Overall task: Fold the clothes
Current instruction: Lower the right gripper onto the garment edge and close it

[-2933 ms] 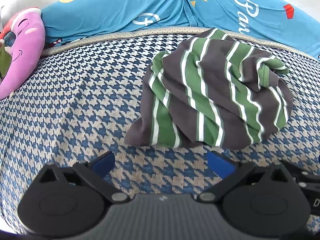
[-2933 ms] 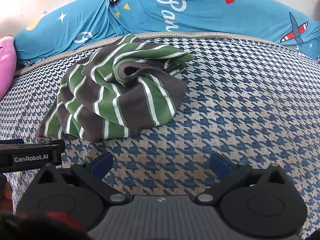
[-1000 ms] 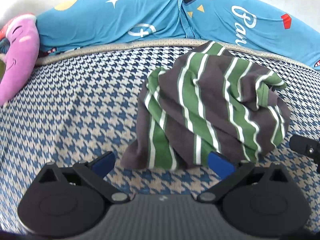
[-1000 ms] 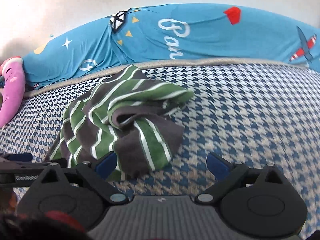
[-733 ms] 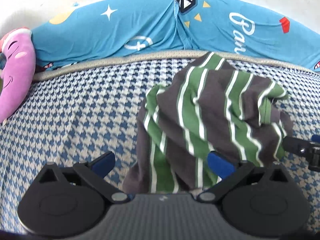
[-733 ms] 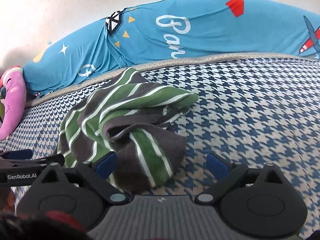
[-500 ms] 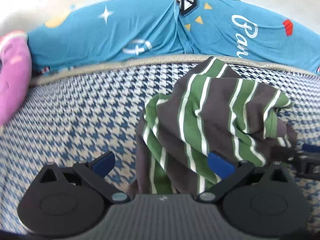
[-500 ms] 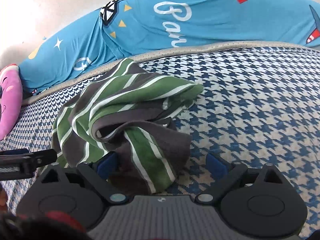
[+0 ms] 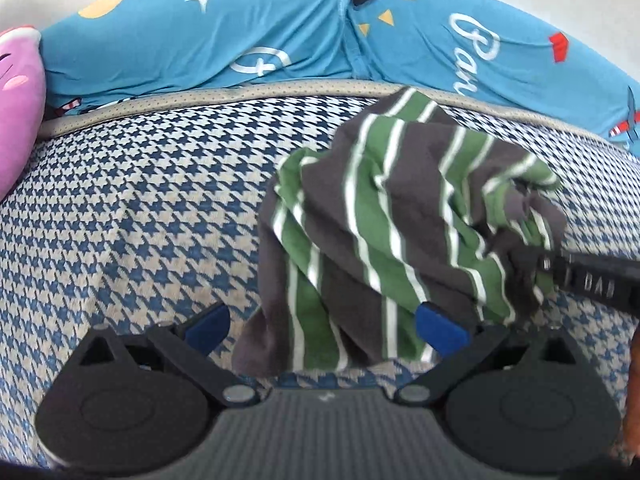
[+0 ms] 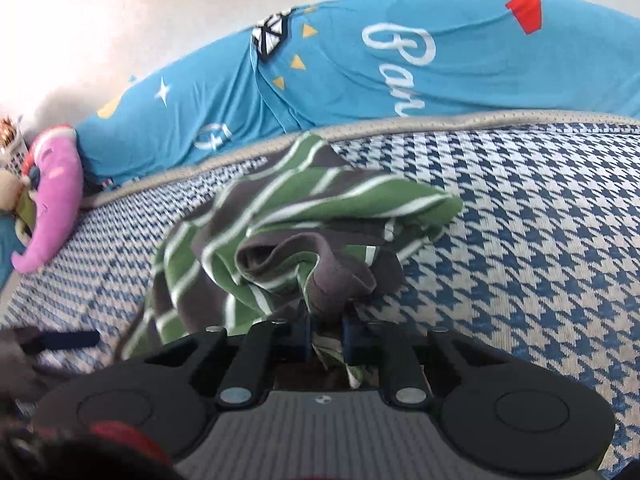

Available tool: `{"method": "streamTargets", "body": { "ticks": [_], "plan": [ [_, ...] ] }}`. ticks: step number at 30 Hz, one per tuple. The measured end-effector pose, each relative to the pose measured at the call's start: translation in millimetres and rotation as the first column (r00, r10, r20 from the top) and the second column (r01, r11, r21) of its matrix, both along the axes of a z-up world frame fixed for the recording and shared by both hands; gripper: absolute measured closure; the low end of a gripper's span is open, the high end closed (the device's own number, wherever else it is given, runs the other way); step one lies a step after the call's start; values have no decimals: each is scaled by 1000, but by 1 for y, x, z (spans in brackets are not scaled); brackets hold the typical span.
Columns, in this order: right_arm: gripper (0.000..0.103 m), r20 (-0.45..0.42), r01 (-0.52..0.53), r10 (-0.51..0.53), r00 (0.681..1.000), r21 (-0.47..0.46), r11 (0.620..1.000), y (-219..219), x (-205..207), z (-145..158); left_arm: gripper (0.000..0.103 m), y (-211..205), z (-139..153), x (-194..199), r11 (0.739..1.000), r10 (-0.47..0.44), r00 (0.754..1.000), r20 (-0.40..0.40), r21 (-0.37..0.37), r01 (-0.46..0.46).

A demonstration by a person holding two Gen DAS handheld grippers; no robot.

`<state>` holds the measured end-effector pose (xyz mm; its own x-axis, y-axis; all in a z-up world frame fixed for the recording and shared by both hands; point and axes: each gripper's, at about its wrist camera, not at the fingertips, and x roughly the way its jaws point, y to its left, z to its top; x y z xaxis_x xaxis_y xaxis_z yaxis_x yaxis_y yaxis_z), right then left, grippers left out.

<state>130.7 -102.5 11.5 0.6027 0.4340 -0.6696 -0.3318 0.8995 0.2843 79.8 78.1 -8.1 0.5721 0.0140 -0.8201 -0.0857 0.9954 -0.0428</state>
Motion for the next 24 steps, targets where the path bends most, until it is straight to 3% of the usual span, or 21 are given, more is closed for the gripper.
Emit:
{"method": "streamTargets", "body": {
  "ticks": [7,16,20,24],
  "plan": [
    [88,74,-48,41,996,93,995,10,-6,25,0,-20,-4,-15,995,-86,996,27,48,84],
    [88,122,-133,108,987,220,966,24,-11,43,0,-30,-4,-18,991,-136,989,61,16,135],
    [88,140,-186,151,979,286,940,30,-15,50,0,-27,-3,-12,994,-105,992,65,-20,106],
    [86,168,-222,182,969,264,939,43,-19,54,0,-22,-2,-3,999,-36,997,65,-31,38]
  ]
}}
